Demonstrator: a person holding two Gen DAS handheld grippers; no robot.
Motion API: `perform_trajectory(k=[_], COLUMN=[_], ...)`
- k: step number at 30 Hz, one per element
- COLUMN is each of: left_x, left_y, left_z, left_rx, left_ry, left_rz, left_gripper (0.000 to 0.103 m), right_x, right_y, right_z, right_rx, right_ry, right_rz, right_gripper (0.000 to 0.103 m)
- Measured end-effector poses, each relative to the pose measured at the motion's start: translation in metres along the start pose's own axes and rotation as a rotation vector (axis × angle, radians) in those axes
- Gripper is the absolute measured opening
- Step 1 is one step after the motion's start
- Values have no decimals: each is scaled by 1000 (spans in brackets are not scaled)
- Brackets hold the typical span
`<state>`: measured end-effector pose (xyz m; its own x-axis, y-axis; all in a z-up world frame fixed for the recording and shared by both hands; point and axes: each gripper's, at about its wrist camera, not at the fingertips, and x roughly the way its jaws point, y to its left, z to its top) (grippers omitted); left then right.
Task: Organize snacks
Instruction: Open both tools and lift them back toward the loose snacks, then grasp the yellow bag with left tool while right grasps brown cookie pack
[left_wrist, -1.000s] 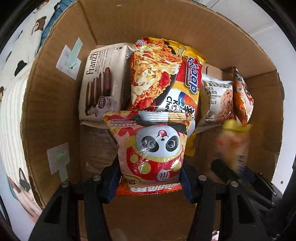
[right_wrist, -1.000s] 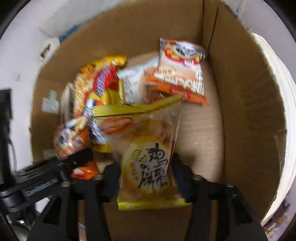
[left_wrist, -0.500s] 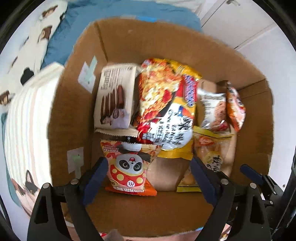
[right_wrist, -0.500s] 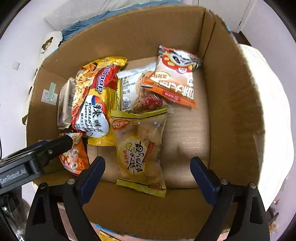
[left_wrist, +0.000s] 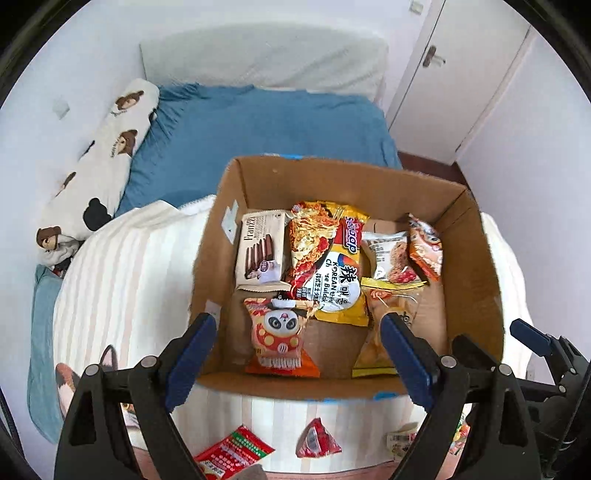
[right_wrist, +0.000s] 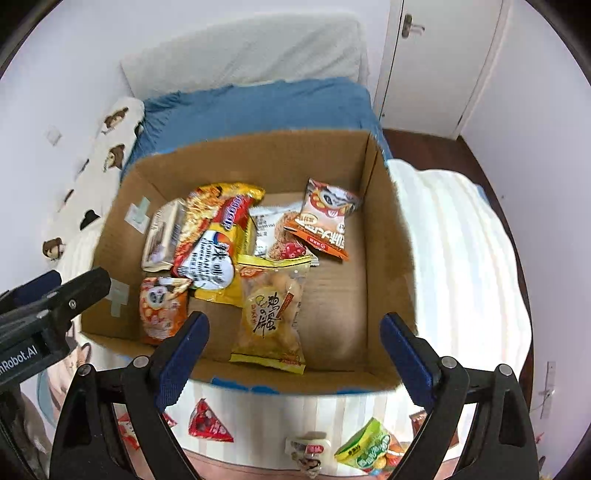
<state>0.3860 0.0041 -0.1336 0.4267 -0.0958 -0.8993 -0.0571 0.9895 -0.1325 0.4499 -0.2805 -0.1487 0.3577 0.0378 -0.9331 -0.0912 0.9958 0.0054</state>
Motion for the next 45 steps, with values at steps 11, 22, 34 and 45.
perform_trajectory(k=[11, 22, 34, 45], left_x=[-63, -72, 39, 96], left_y=[0, 14, 6, -20], left_z=[-38, -98, -255, -271], left_rx=[15, -55, 70, 76], left_ry=[-111, -39, 411, 487], left_rz=[7, -16, 43, 28], left_gripper=[91, 91, 91, 55], right_x=[-76, -83, -3, 12], right_y=[4, -7, -57, -117], right_z=[-35, -103, -214, -234], right_rx=[13, 80, 218, 344], right_ry=[-123, -40, 221, 240], right_rz=[46, 172, 179, 140], right_gripper=[96, 96, 96, 96])
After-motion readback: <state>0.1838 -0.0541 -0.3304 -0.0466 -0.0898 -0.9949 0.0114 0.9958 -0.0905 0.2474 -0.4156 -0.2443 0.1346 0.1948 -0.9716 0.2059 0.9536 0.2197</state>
